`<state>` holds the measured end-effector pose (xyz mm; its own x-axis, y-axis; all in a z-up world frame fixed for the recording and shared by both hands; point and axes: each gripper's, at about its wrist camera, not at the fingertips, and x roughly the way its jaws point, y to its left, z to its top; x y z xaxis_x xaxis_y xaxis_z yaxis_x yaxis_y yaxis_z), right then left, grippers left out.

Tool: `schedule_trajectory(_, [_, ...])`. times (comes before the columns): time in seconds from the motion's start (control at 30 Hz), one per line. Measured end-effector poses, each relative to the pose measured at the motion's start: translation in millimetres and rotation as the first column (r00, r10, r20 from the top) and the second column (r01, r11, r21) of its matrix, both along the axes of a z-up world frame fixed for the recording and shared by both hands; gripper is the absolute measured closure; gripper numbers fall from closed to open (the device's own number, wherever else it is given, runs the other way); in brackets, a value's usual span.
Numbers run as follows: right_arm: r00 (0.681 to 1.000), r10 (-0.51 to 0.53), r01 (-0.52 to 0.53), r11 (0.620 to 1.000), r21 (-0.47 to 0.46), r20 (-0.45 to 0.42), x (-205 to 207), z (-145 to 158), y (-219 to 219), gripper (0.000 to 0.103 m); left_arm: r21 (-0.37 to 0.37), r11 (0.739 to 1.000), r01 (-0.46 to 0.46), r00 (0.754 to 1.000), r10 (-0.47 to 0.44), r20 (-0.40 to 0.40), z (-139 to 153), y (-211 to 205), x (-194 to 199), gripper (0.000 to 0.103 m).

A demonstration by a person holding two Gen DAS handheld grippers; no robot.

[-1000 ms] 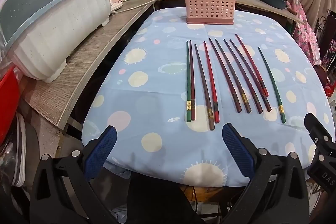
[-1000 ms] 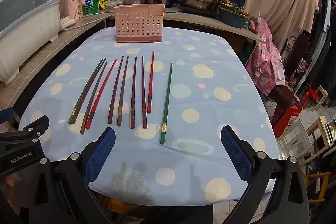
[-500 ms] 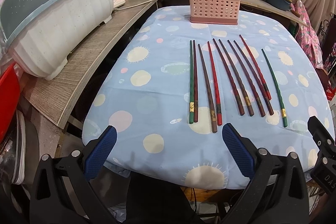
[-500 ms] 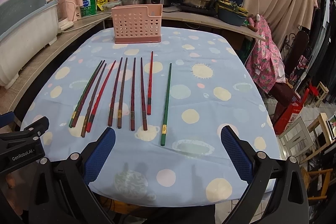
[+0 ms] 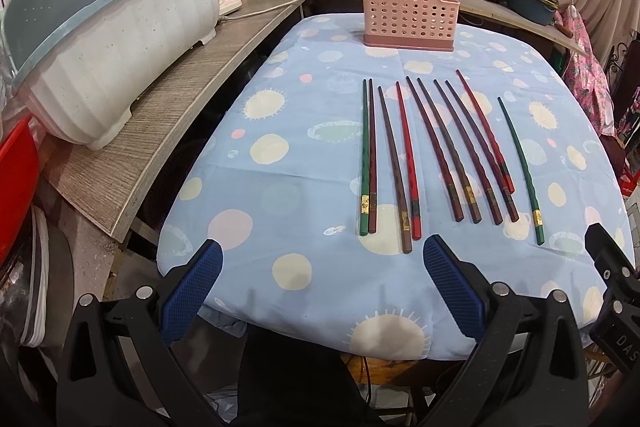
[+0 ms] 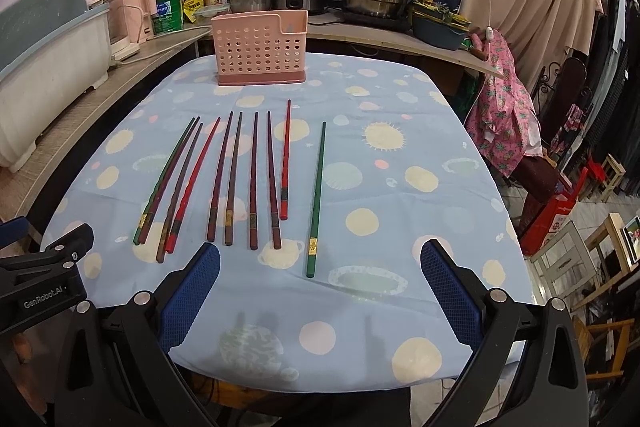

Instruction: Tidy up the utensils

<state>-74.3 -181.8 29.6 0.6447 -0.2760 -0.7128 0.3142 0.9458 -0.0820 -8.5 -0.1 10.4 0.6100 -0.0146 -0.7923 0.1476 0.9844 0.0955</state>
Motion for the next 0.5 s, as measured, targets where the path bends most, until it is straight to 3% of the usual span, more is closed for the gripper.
schedule_trajectory(0.5, [1.0, -0.001, 0.001, 1.0, -0.011, 0.012, -4.0, 2.5, 2.9, 0.007, -0.006, 1.0, 0.005, 1.0, -0.005, 0.016, 4.1, 0.3, -4.8, 0.007])
